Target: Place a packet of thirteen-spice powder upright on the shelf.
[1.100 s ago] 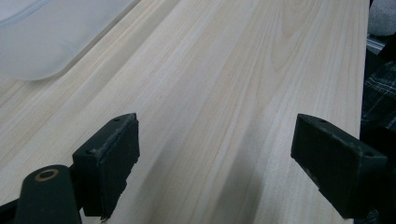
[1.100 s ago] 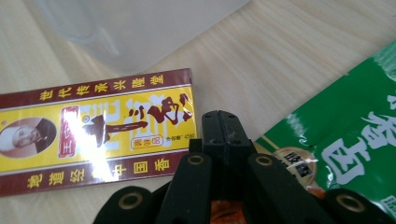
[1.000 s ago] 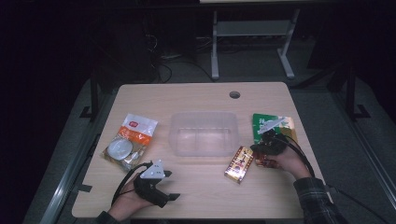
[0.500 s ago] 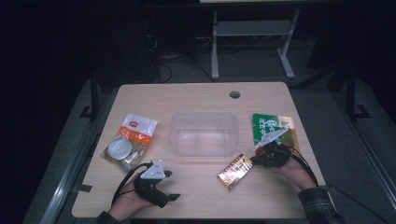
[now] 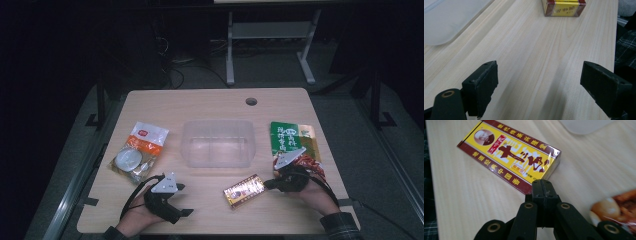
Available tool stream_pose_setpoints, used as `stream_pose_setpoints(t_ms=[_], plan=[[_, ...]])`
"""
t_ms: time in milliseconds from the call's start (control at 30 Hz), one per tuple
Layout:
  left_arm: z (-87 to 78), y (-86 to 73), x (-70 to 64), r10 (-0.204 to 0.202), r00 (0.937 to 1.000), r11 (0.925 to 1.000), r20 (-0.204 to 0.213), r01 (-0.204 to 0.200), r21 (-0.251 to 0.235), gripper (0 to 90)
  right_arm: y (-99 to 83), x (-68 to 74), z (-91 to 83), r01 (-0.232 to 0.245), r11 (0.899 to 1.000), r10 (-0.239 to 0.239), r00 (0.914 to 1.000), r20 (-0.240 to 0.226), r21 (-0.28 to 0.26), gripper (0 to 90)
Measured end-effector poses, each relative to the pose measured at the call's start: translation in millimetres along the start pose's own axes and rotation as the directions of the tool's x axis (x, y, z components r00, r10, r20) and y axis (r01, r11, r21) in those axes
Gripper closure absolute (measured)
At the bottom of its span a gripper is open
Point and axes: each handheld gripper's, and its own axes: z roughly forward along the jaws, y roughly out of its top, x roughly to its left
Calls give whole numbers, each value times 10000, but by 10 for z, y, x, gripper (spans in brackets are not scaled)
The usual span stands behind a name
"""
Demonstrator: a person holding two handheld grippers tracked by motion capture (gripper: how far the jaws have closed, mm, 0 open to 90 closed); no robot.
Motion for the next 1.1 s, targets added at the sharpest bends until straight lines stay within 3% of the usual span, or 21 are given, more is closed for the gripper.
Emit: stream_pose_setpoints(t_ms=[333,500,900,1000,1100], plan=[[2,-5,-12,68,9999,10000,153,-67,-63,139,94,204,136,609,9981,-605,9956,-715,37,900],[7,0,-19,156,9996,9999,233,-155,-54,133,157,282,214,1214,9926,-1206,9881,-958,35,900],[29,16,-60,540,9969,9985,579,-541,8,133,301,508,373,2098,9774,-2112,9677,-1379,-250,900],[15,26,-55,502,9968,9987,617,-502,-23,134,305,520,346,2054,9778,-2091,9698,-1255,-424,900],[7,51,-40,372,9959,9992,819,-361,-144,150,272,521,250,1494,9863,-1554,9838,-893,-704,884]])
